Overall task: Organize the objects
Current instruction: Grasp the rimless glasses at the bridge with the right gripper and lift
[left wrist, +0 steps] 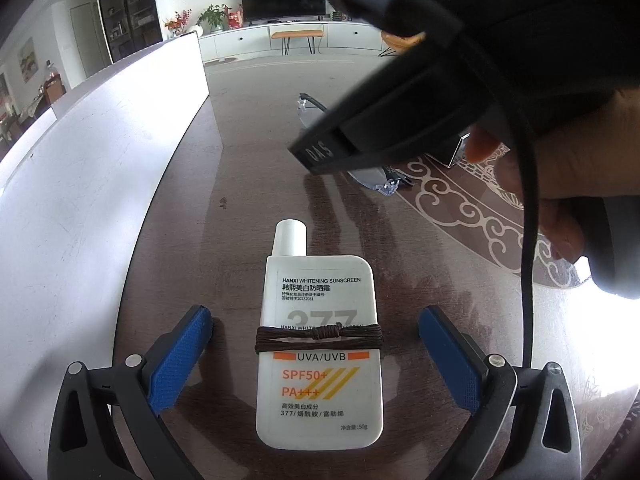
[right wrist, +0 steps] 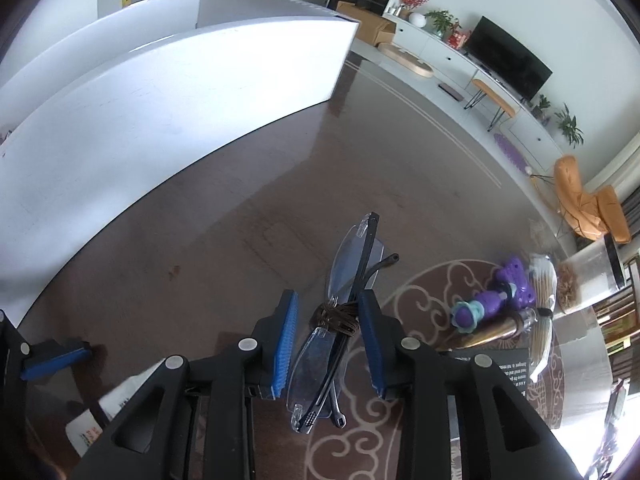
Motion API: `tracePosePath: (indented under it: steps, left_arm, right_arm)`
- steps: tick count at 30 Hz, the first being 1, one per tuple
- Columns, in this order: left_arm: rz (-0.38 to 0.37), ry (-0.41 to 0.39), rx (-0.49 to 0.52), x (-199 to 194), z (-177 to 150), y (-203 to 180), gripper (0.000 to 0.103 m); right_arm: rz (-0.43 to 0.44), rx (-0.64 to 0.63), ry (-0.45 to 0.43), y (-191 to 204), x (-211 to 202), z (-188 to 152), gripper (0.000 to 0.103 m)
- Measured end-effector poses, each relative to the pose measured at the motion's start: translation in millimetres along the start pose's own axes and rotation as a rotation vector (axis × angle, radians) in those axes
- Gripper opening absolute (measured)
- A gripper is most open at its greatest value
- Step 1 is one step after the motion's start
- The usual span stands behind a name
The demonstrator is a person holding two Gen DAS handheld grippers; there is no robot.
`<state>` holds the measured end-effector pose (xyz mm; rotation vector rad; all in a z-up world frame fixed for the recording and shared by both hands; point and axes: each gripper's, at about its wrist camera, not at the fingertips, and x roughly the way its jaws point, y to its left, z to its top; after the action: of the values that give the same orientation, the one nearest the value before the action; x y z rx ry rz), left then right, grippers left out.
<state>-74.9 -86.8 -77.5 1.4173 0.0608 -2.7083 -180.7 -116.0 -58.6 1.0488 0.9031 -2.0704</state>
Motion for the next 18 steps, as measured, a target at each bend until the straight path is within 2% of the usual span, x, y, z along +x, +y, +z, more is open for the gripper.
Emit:
tracePosePath:
  steps: [2, 3, 7, 10, 13, 18]
  left_arm:
    - [0.000, 0.000, 0.000, 0, 0, 0, 0.103]
    - [0.000, 0.000, 0.000, 0, 0, 0, 0.103]
    - [0.000, 0.000, -0.001, 0, 1, -1, 0.103]
    - [0.000, -0.001, -0.002, 0, 1, -1, 0.103]
    - [0.000, 0.000, -0.001, 0, 1, -1, 0.103]
    - [-0.002, -0.001, -0.001, 0, 1, -1, 0.103]
  right_arm:
    - [-0.008, 0.012, 0.071, -7, 8, -2, 0.032]
    - [0.026, 0.057, 0.067, -16, 9, -7, 0.032]
    - [0.064, 0.274, 0.078, -64, 7, -50, 0.038]
    - [0.110, 0.350, 0.058, -83, 0, -74, 0.040]
    - [0.142, 0.348, 0.030, -83, -5, -79, 0.042]
    - [0.081, 0.260, 0.054, -60, 12, -53, 0.043]
